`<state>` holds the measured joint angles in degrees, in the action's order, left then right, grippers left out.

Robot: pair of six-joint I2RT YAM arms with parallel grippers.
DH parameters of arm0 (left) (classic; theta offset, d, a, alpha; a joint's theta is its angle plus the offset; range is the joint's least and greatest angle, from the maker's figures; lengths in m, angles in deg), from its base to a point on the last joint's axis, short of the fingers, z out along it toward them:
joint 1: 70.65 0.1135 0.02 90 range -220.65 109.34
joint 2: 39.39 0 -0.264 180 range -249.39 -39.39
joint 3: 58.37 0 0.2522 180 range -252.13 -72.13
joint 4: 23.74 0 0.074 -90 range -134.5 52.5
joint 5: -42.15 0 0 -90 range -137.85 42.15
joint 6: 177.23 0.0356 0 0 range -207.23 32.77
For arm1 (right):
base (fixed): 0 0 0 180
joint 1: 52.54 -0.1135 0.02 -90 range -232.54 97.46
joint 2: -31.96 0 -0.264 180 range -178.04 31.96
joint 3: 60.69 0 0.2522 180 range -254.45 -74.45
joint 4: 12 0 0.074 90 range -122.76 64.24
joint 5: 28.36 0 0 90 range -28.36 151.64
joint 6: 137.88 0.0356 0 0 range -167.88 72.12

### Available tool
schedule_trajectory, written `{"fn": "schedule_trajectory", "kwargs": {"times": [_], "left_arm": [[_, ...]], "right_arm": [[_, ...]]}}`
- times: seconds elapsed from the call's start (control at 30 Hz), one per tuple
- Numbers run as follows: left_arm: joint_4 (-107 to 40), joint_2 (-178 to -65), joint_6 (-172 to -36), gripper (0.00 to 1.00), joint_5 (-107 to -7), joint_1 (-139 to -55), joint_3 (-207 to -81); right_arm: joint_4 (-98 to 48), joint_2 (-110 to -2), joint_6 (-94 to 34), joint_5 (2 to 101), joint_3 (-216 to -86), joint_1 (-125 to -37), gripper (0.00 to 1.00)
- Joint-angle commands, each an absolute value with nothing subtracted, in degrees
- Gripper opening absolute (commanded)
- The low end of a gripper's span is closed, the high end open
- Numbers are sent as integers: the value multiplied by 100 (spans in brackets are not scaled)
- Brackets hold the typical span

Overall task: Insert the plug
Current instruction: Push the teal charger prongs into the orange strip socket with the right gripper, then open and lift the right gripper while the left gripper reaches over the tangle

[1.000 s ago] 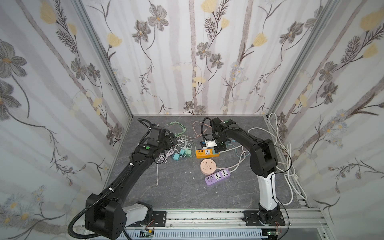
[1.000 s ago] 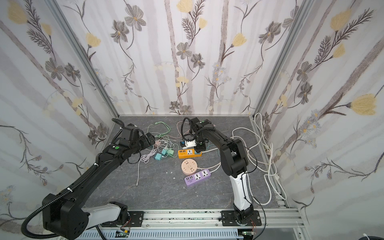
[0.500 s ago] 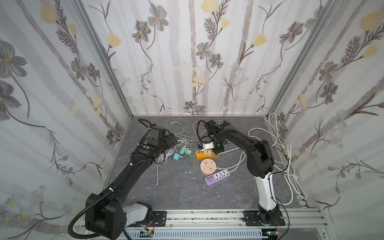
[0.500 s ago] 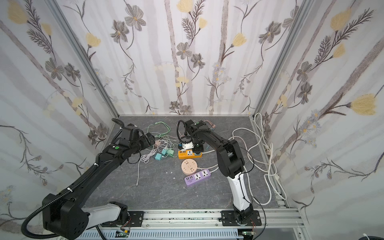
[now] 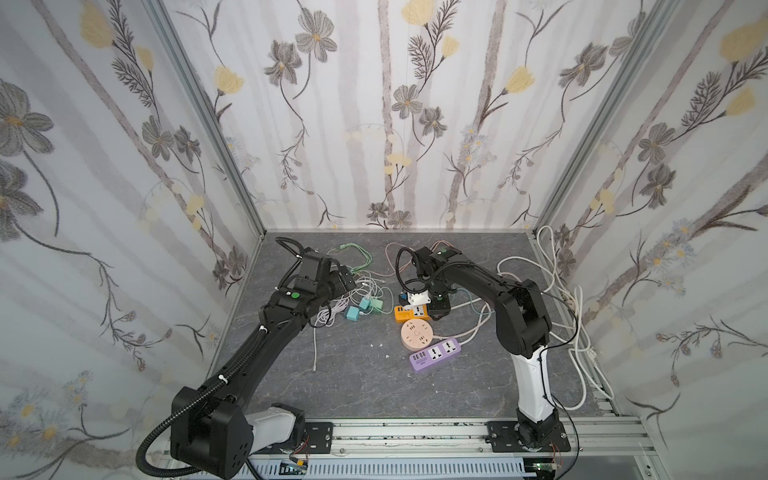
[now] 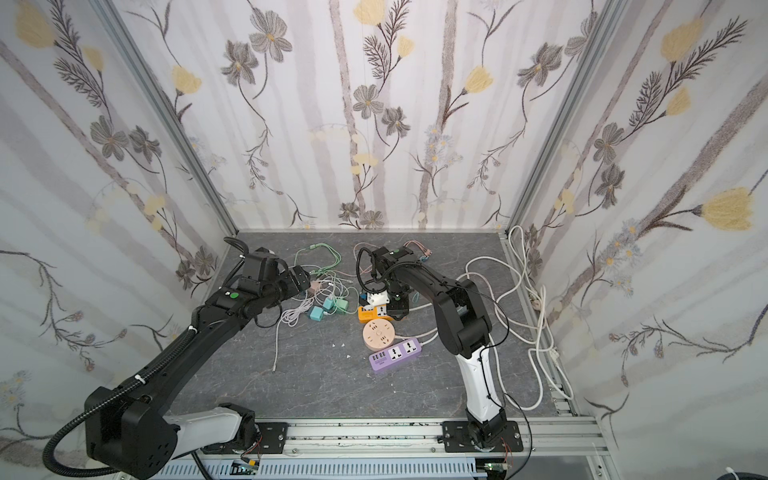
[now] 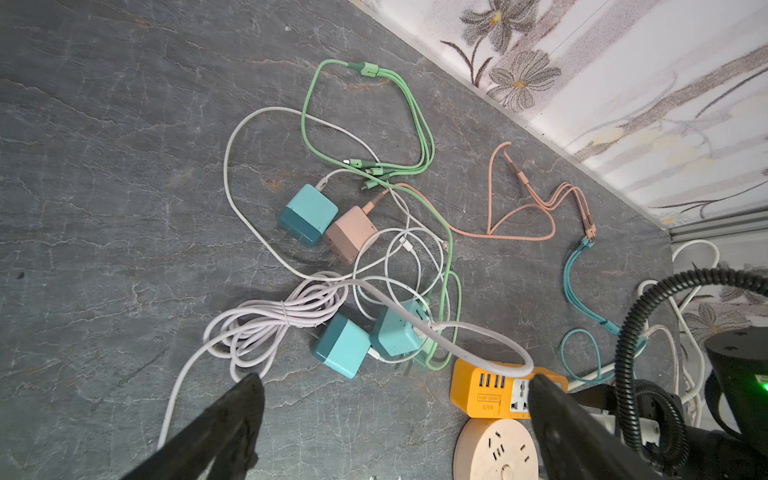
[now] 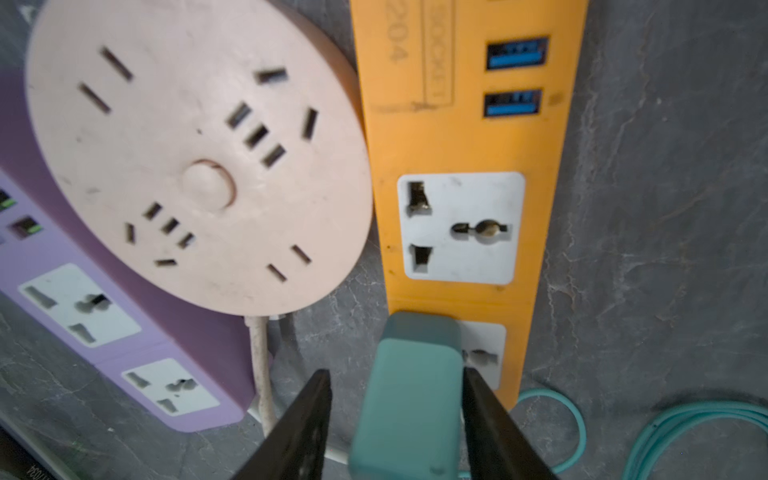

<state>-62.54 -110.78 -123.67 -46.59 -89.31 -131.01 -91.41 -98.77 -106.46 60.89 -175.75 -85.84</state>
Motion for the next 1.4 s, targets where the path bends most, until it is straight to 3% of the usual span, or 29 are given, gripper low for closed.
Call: {"fn": "schedule_trajectory", "kwargs": {"times": [0.0, 0.43, 0.47, 0.5, 1.37], "left_arm": [[-6167, -11099, -12385, 100, -4663, -8920, -13155], [-6232, -11102, -12361, 100, -4646, -8920, -13188], [-6231, -11102, -12353, 100, -4643, -8920, -13182], [-6229, -11107, -12352, 100, -4644, -8919, -13181], [-6432, -11251, -12226, 100, -4640, -8918, -13238]], "right_arm": [[-9164, -9694, -10674, 5732, -17510, -8533, 59], [-9098, -9492, -10725, 5822, -17309, -8350, 75], [-9090, -9471, -10730, 5801, -17267, -8333, 93], [-9098, -9463, -10729, 5766, -17226, -8314, 99], [-9712, -8646, -10502, 5137, -16138, -7926, 98]]}}
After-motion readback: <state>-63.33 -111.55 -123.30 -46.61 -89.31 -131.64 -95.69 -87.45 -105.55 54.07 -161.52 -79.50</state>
